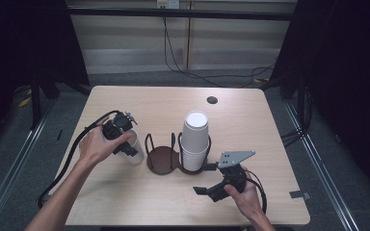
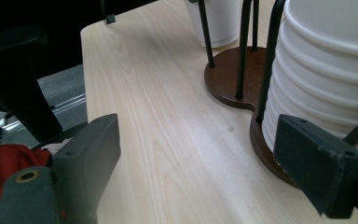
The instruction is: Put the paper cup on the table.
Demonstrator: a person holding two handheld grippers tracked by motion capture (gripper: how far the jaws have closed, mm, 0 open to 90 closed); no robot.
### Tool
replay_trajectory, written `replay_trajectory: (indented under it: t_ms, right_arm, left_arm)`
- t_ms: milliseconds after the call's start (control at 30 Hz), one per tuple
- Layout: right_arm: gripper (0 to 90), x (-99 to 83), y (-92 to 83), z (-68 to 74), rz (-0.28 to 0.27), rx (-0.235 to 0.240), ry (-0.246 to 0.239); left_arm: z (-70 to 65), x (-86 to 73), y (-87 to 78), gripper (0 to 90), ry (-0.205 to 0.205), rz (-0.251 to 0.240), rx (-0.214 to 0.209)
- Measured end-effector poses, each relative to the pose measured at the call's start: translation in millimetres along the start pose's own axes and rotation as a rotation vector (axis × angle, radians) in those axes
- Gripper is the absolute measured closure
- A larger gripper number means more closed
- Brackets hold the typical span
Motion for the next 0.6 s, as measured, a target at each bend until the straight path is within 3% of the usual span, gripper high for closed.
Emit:
replay_trajectory:
  t_ms: [67,133,233,367,600]
  right_arm:
    - [15.0,0.2,0.2,-0.1,-0.002,0.001,0.002]
    - [15.0,-0.1,0.6,-0.5,0.001,-0.001,0.002]
    - [15.0,-0.2,0.4,0.2,0.002,0.001,0.001]
    - [15.0,-1.0,0.6,0.0,0.006,0.0,0.002]
    - [15.0,-0.7,0.6,0.3,0.003,0.001,0.003]
  left_arm:
    - [-0.9,-1.2,3.5,7.4,-0.014,-0.009,-0.002]
    - [-3.1,-1.3,5.3,8.3,-0.001,-0.016,-0.021]
    - [-4.5,-0.1,8.4,10.0,-0.003,-0.051,-0.018]
    - [-3.4,-4.9,10.2,9.4,0.013,-0.053,-0.011]
    - [-1.5,-17.8,15.6,14.9,-0.004,-0.127,-0.06]
Point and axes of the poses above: each handheld gripper's, and its own axes: y roughly forward along the jaws, x roughly out of its top, z roughly to its left, the point moved 10 cm from there along y, roughly forward along the jaws, and after that the axes turned 1 degree about x, right-handed, at the moved point
